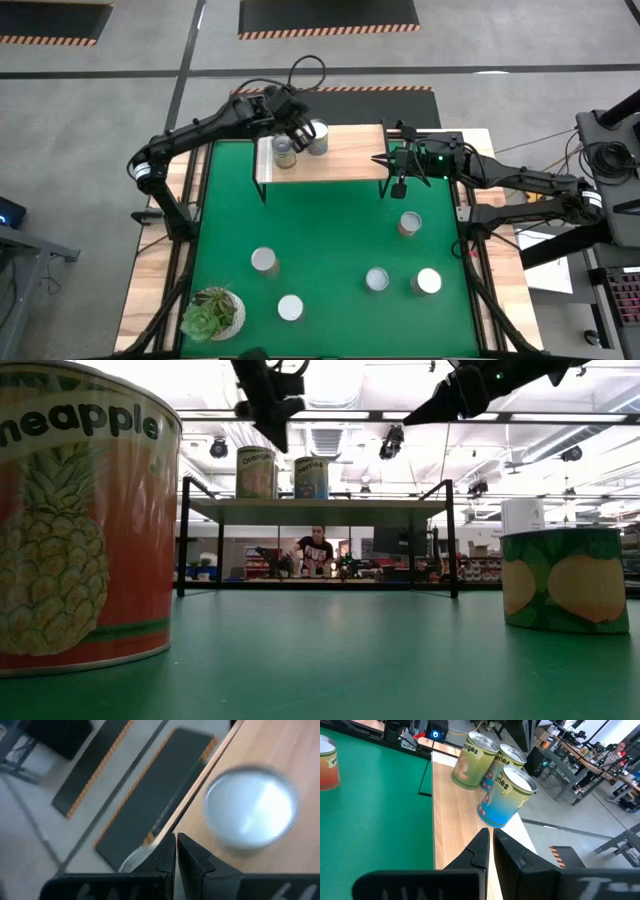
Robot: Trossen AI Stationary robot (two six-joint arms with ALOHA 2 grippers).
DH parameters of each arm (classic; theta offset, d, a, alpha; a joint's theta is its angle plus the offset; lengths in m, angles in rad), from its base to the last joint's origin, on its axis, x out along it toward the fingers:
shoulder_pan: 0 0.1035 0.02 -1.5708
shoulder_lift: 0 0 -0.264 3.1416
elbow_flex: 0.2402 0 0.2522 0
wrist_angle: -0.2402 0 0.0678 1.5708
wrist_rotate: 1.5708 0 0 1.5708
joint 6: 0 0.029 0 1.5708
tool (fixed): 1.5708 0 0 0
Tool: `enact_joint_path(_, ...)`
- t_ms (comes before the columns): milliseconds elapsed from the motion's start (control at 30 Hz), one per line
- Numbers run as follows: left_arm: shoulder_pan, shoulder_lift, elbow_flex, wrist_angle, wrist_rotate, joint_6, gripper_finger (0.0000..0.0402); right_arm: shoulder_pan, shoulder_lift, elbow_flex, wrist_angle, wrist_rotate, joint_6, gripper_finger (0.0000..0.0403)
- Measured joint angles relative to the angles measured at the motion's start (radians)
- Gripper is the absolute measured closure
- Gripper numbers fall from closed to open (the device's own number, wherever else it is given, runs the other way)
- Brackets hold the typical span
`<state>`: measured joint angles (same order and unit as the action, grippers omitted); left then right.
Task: Pick and place cans onto a shelf
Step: Adjust the canned goods on the shelf
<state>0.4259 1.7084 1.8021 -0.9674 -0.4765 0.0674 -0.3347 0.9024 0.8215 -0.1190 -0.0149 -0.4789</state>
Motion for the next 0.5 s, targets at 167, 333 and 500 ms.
enact_joint_path(167,0.025,0.000,0.017,-0.109,-0.003,0.030,0.0402,0.000,0.000,0.000,0.000,0.000,0.010,0.0390)
enact_joint_path(333,0.048,0.002,0.012,-0.140,-0.003,0.058,0.0402,0.000,0.000,0.000,0.000,0.001,0.010,0.0390)
enact_joint_path(500,0.062,0.002,0.010,-0.151,0.049,0.059,0.0402,0.000,0.000,0.000,0.001,0.001,0.010,0.0390)
